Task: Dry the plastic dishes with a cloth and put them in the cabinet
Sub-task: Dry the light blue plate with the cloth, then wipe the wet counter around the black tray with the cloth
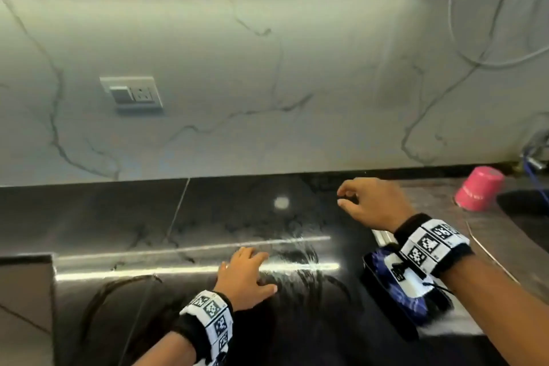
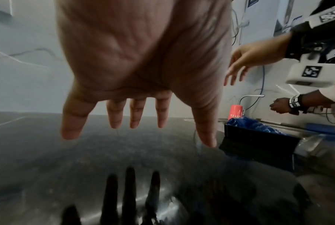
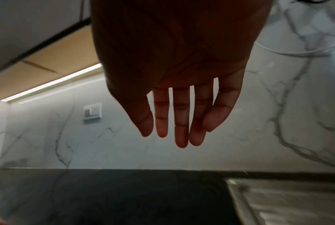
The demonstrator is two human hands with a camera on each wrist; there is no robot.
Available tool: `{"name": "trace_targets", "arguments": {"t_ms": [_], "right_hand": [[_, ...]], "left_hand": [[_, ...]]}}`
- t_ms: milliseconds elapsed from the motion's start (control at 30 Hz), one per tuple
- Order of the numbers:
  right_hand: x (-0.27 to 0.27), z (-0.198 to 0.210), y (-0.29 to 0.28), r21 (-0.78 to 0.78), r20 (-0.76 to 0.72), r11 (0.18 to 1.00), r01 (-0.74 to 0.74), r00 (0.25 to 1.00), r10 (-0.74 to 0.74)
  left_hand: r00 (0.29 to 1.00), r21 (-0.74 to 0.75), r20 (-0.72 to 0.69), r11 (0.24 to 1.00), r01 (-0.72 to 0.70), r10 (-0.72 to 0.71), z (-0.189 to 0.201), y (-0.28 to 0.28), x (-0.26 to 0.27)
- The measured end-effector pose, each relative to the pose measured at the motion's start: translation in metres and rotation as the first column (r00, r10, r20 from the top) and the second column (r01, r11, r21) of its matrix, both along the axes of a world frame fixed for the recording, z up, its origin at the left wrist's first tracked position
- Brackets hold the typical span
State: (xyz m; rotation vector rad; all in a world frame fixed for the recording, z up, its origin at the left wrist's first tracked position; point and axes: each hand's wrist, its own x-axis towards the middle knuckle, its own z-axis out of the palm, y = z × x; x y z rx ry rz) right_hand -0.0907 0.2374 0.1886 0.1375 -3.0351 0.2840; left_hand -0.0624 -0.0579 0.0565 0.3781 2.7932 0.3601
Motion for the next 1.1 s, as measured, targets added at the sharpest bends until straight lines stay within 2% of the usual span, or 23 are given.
{"name": "trace_targets", "arguments": {"t_ms": [167,267,333,567,733,833,933,1100], "right_hand": [[0.027,-0.063,0.072,0.067,0.258,0.988,0.138,0.955,-0.150],[0.039,-0.094,0.099,0.131,0.399,0.982,0.139,0.899,-0.181],[0.044,-0.110,0.106,0.130,0.438,0.984,0.122,0.883,-0.168],[0.052,-0.135,0.101,0.161,0.356,0.983,0.089,0.924,-0.142],[0.053,-0.144,0.102,0.164,0.346,0.977,0.136,0.920,-0.186],[0.048,-0.135,0.106,0.128,0.326,0.968,0.214,0.913,-0.245],[0.041,-0.111,0.107,0.078,0.237,0.962,0.262,0.932,-0.274],[0.034,-0.070,0.091,-0.054,0.037,0.981,0.184,0.983,-0.182]], "left_hand": [[0.961,-0.095,0.270,0.995,-0.043,0.067,-0.040,0.014,0.021],[0.934,-0.138,0.348,0.990,-0.035,0.081,-0.053,0.019,0.027],[0.932,-0.138,0.350,0.989,-0.044,0.090,-0.056,0.020,0.030],[0.935,-0.110,0.337,0.991,-0.076,0.109,-0.056,0.018,0.033],[0.937,-0.087,0.329,0.992,-0.095,0.119,-0.054,0.019,0.036],[0.938,-0.082,0.329,0.992,-0.092,0.114,-0.056,0.016,0.038],[0.945,-0.081,0.307,0.993,-0.090,0.110,-0.057,0.014,0.043],[0.965,-0.072,0.232,0.991,-0.109,0.123,-0.057,0.003,0.052]]}}
